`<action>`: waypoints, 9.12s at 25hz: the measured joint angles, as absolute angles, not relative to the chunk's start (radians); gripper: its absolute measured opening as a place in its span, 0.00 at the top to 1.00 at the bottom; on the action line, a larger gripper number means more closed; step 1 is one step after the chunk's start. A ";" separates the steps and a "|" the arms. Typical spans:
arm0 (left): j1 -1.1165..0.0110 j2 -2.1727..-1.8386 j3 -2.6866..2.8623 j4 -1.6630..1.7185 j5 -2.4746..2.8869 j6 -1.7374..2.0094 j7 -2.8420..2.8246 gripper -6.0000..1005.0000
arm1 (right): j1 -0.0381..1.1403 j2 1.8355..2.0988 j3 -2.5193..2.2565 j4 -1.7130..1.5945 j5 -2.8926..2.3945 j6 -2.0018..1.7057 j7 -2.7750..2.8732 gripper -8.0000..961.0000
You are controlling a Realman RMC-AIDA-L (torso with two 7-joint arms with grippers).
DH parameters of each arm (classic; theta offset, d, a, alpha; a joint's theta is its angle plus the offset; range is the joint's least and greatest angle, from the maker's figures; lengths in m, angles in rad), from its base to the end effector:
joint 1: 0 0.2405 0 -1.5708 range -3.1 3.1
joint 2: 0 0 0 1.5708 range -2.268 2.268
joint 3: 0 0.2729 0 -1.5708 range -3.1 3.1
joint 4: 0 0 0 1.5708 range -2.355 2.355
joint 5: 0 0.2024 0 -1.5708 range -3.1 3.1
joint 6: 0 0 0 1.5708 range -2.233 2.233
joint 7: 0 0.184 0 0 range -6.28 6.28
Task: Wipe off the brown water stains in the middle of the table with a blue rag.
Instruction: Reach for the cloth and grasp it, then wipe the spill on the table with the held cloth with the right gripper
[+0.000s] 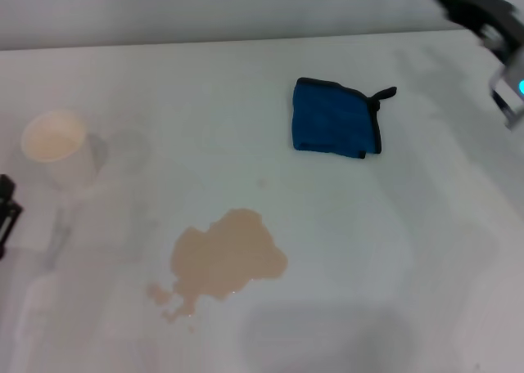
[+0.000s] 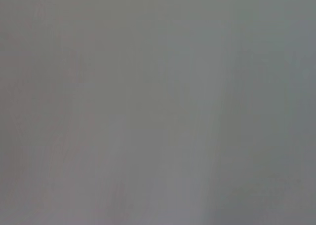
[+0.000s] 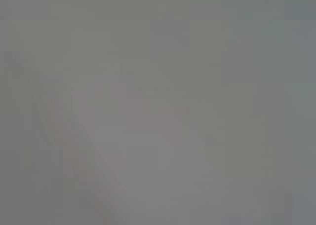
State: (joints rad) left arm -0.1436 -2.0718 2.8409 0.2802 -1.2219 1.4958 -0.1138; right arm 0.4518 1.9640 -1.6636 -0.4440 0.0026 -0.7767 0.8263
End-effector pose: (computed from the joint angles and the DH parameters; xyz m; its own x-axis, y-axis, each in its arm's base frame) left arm -0.3433 0.2520 -0.0378 0.6318 -0.0917 0.7697 0.7519 -0.1688 -0.6373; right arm 0.3100 0.4380 0.0198 0.4129 -0.1308 -0.9013 -0.8979 -0.2245 -0.3787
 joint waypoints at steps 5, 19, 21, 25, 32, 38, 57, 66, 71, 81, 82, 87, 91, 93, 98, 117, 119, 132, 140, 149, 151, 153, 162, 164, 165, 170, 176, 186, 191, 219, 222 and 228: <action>-0.177 -2.074 2.841 0.122 -1.235 1.485 -0.350 0.11 | 0.519 1.923 -1.677 -0.643 -0.438 -0.511 1.075 0.31; -0.229 -2.076 2.836 0.078 -1.242 1.407 -0.388 0.11 | 0.854 1.818 -1.694 -0.539 -1.449 -0.706 1.993 0.32; -0.231 -2.075 2.837 0.076 -1.241 1.407 -0.389 0.11 | 0.878 1.814 -1.694 -0.523 -1.511 -0.739 2.033 0.32; -0.233 -2.075 2.838 0.075 -1.241 1.408 -0.388 0.11 | 0.961 1.800 -1.693 -0.504 -1.754 -0.862 2.177 0.32; -0.238 -2.078 2.839 0.085 -1.240 1.410 -0.376 0.11 | 1.052 1.873 -1.626 -0.431 -2.085 -0.894 2.278 0.32; -0.240 -2.080 2.839 0.088 -1.233 1.415 -0.376 0.11 | 1.069 1.945 -1.519 -0.342 -2.267 -0.813 2.281 0.32; -0.258 -2.076 2.839 0.078 -1.202 1.417 -0.376 0.11 | 1.022 1.962 -1.506 -0.287 -2.279 -0.735 2.283 0.32; -0.259 -2.075 2.839 0.075 -1.202 1.411 -0.376 0.11 | 1.007 1.962 -1.483 -0.287 -2.282 -0.733 2.284 0.35; -0.261 -2.074 2.839 0.073 -1.203 1.410 -0.376 0.11 | 1.007 1.964 -1.482 -0.287 -2.280 -0.747 2.284 0.41; -0.261 -2.073 2.839 0.061 -1.203 1.410 -0.376 0.11 | 1.008 1.966 -1.482 -0.287 -2.279 -0.773 2.284 0.64; -0.259 -2.073 2.839 0.060 -1.203 1.412 -0.376 0.11 | 1.008 1.967 -1.482 -0.287 -2.278 -0.774 2.284 0.66; -0.257 -2.073 2.839 0.058 -1.203 1.415 -0.376 0.11 | 1.008 1.969 -1.472 -0.295 -2.279 -0.791 2.284 0.76; -0.257 -2.072 2.839 0.058 -1.203 1.416 -0.376 0.11 | 1.008 1.969 -1.468 -0.298 -2.283 -0.804 2.284 0.81; -0.258 -2.072 2.839 0.058 -1.203 1.417 -0.378 0.11 | 1.006 1.969 -1.468 -0.305 -2.280 -0.812 2.284 0.83; -0.261 -2.072 2.834 0.045 -1.205 1.419 -0.384 0.11 | 0.956 1.977 -1.468 -0.412 -2.281 -0.860 2.282 0.84; -0.309 -2.076 2.830 0.048 -1.323 1.409 -0.387 0.11 | 0.751 2.020 -1.593 -0.719 -2.196 -1.078 2.235 0.86; -0.316 -2.075 2.830 0.047 -1.344 1.405 -0.387 0.11 | 0.748 2.021 -1.629 -0.727 -2.161 -1.082 2.235 0.87; -0.357 -2.076 2.830 0.054 -1.413 1.334 -0.387 0.11 | 0.744 2.029 -1.846 -0.767 -1.940 -1.064 2.232 0.88; -0.378 -2.074 2.830 0.051 -1.420 1.303 -0.421 0.11 | 0.741 2.029 -1.950 -0.788 -1.821 -1.083 2.154 0.88; -0.393 -2.074 2.830 0.047 -1.421 1.256 -0.436 0.11 | 0.740 2.028 -2.024 -0.801 -1.699 -1.025 2.010 0.88; -0.398 -2.075 2.830 0.047 -1.421 1.253 -0.437 0.11 | 0.741 2.028 -2.038 -0.798 -1.667 -1.015 1.967 0.88; -0.402 -2.075 2.830 0.047 -1.421 1.251 -0.437 0.11 | 0.754 2.028 -2.065 -0.788 -1.635 -1.000 1.933 0.88; -0.411 -2.075 2.830 0.049 -1.421 1.245 -0.437 0.11 | 0.804 2.028 -2.177 -0.761 -1.589 -0.921 1.912 0.88; -0.412 -2.075 2.830 0.051 -1.420 1.239 -0.437 0.11 | 0.806 2.028 -2.192 -0.762 -1.583 -0.899 1.909 0.88; -0.412 -2.076 2.830 0.051 -1.420 1.238 -0.437 0.11 | 0.806 2.028 -2.200 -0.764 -1.579 -0.888 1.908 0.88; -0.409 -2.075 2.830 0.051 -1.420 1.237 -0.437 0.11 | 0.807 2.028 -2.243 -0.774 -1.566 -0.792 1.907 0.88; -0.411 -2.075 2.830 0.050 -1.420 1.237 -0.437 0.11 | 0.808 2.028 -2.253 -0.755 -1.565 -0.653 1.915 0.88; -0.415 -2.074 2.830 0.047 -1.421 1.237 -0.437 0.11 | 0.824 2.028 -2.184 -0.638 -1.563 -0.521 1.918 0.88; -0.414 -2.073 2.830 0.047 -1.422 1.239 -0.437 0.11 | 0.824 2.028 -2.158 -0.642 -1.555 -0.556 1.916 0.88; -0.423 -2.074 2.829 0.044 -1.432 1.241 -0.437 0.11 | 0.734 2.011 -1.835 -0.714 -1.873 -0.982 1.882 0.88; -0.426 -2.074 2.829 0.044 -1.432 1.240 -0.437 0.11 | 0.734 2.010 -1.746 -0.687 -1.944 -0.981 1.882 0.88; -0.430 -2.074 2.829 0.044 -1.439 1.240 -0.437 0.11 | 0.724 2.007 -1.683 -0.689 -1.991 -1.054 1.881 0.88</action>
State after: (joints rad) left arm -0.4305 -2.0739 2.8286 0.0438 -1.4387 1.2397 -0.4372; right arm 0.7235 2.0074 -1.6834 -0.6889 -1.9908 -1.0543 1.8815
